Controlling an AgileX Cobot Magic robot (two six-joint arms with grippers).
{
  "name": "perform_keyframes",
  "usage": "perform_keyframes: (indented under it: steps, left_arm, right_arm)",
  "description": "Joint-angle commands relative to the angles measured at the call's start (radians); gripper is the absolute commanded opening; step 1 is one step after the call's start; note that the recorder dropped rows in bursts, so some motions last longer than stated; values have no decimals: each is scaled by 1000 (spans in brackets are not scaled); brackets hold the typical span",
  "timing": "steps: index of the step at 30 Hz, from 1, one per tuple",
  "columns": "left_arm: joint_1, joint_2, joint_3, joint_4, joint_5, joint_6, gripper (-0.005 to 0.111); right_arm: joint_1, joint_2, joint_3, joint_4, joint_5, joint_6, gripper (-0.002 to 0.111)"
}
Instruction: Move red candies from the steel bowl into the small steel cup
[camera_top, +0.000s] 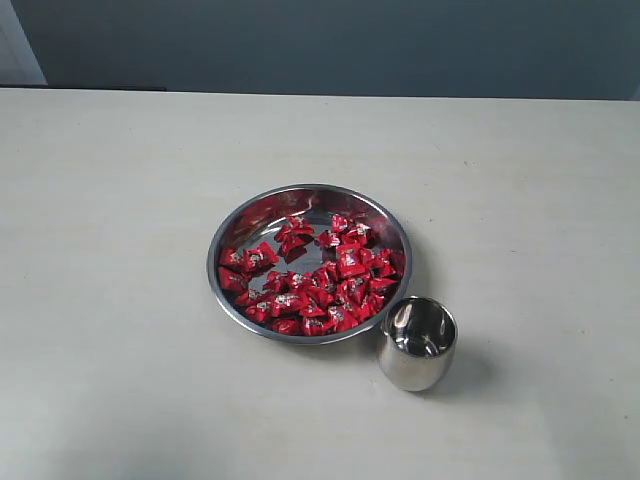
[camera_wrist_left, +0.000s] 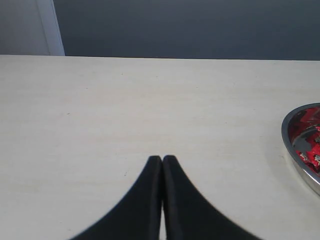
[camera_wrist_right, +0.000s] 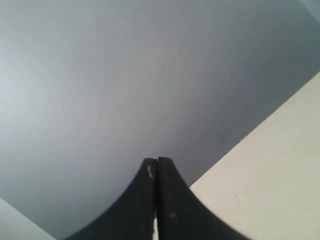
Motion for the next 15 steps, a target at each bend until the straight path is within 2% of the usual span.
perform_keyframes:
  steps: [1,3,6,12,15]
  left_arm:
    - [-5,-5,3,0,-4,-2,0]
    - [-5,-5,3,0,-4,-2,0]
    - [-5,-5,3,0,-4,-2,0]
    - [-5,-5,3,0,-4,-2,0]
    - [-5,-5,3,0,-4,-2,0]
  right_arm:
    - [4,-4,2,-11,-59,14,0]
    - [4,-4,2,-48,-171,14,0]
    - [4,-4,2,-241,-332,69,0]
    - [4,-4,2,-528,-372,167,0]
    - [4,-4,2,-481,-366,175,0]
